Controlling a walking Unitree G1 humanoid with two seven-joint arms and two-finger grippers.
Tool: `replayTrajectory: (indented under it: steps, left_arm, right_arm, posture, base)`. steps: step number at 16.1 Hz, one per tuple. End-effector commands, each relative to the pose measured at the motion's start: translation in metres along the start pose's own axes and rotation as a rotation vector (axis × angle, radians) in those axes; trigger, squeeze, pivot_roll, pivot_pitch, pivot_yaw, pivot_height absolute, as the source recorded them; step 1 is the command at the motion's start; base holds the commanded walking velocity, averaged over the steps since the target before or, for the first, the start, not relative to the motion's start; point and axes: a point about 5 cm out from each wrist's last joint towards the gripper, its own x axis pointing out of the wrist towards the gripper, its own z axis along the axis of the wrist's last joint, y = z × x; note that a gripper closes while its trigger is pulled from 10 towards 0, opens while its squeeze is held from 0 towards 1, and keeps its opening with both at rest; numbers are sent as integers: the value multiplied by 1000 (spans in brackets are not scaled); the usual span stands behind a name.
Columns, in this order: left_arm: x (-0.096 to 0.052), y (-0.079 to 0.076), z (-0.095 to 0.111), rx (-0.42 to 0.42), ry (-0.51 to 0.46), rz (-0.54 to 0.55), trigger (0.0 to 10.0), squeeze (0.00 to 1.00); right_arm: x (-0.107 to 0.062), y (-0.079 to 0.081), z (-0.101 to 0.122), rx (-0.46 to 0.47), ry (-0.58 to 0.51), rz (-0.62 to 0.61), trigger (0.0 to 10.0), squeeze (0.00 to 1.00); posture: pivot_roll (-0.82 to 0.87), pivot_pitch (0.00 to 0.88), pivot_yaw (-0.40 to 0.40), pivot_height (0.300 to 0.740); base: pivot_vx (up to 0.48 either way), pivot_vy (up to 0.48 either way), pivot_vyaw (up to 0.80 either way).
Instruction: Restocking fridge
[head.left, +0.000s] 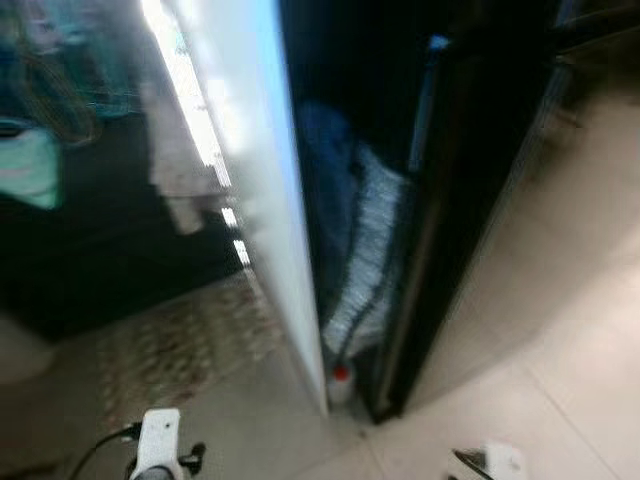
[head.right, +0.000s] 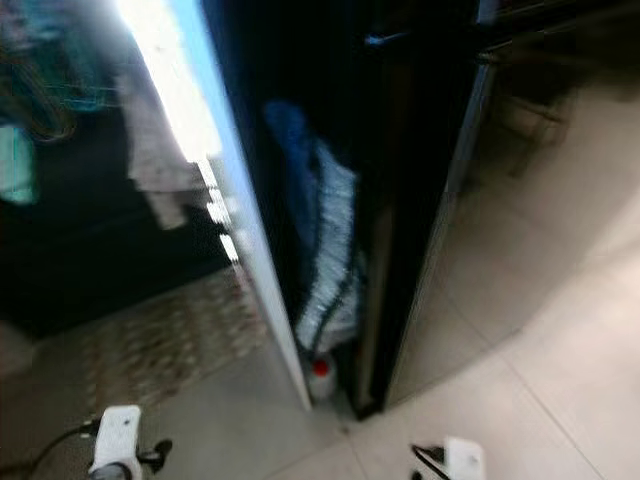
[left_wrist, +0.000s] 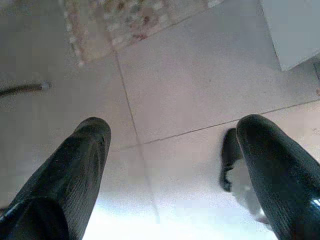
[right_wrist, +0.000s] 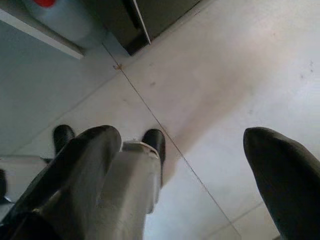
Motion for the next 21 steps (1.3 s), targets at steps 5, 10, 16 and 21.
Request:
replayTrajectory:
  steps: [5, 10, 16, 21]
  left_arm:
    - [-3, 12, -12, -49, 29, 35, 10000, 0]
    - [-9, 26, -28, -56, 63, 63, 10000, 0]
    - [-14, 14, -48, -89, 110, 65, 10000, 0]
    - [-12, 23, -38, -115, 78, 83, 10000, 0]
  right_arm:
    - [-1, 2, -6, -2, 22, 29, 10000, 0]
    - [-3, 3, -17, -35, 46, 49, 10000, 0]
    - [-4, -9, -15, -21, 53, 15, 10000, 0]
    - [-6, -14, -20, -39, 78, 6, 10000, 0]
  posture:
    - [-34, 45, 14, 740]
    - [1, 49, -42, 740]
    - [25, 12, -22, 740]
    - [13, 24, -41, 740]
  base:
    - [0, 0, 800]
    - [0, 0, 800]
    - [0, 0, 800]
    - [0, 0, 800]
